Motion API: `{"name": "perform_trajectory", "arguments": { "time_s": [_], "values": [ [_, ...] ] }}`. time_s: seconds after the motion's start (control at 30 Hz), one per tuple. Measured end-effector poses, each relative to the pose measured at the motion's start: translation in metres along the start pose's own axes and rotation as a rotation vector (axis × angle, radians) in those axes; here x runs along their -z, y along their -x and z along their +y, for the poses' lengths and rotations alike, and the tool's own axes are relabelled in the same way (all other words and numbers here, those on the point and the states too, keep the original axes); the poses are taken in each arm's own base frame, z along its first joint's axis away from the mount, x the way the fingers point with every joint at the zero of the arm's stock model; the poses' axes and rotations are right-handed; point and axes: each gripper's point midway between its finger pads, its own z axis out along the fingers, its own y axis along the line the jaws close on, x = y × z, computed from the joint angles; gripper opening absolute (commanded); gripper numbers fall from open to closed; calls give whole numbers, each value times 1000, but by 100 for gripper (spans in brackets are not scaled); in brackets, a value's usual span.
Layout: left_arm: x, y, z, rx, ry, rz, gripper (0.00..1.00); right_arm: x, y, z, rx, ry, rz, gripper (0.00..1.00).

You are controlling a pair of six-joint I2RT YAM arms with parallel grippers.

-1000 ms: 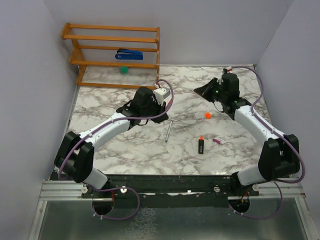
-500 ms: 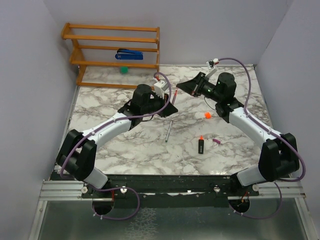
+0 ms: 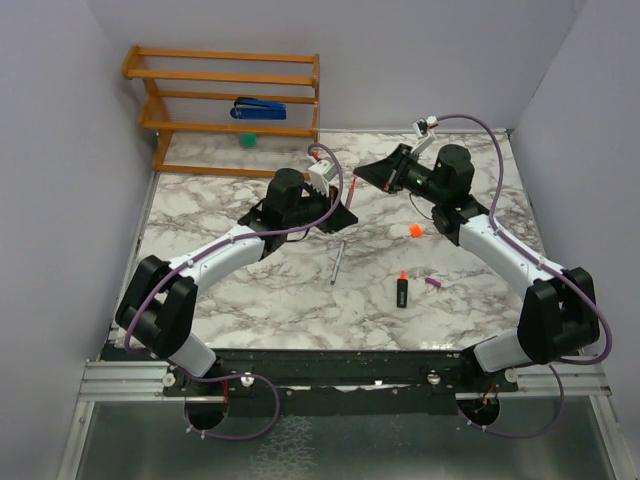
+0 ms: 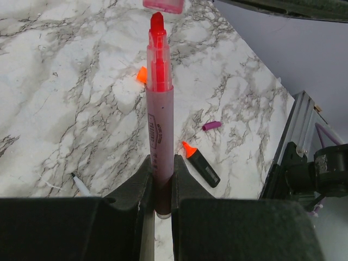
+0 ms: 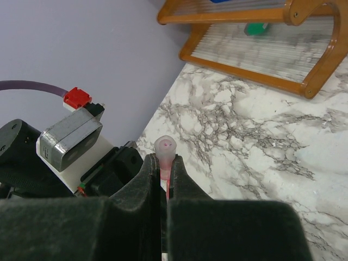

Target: Insert the pens into the pen caps

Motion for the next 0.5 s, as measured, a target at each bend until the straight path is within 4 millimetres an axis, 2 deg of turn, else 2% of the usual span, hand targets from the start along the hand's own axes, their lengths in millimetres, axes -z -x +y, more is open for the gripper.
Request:
{"name": "perform_trajectory", "arguments": {
  "time_s": [0.5],
  "values": [
    [0, -2, 3, -9, 8, 6, 0, -5, -5, 4, 85, -10, 21, 0]
  ]
}}
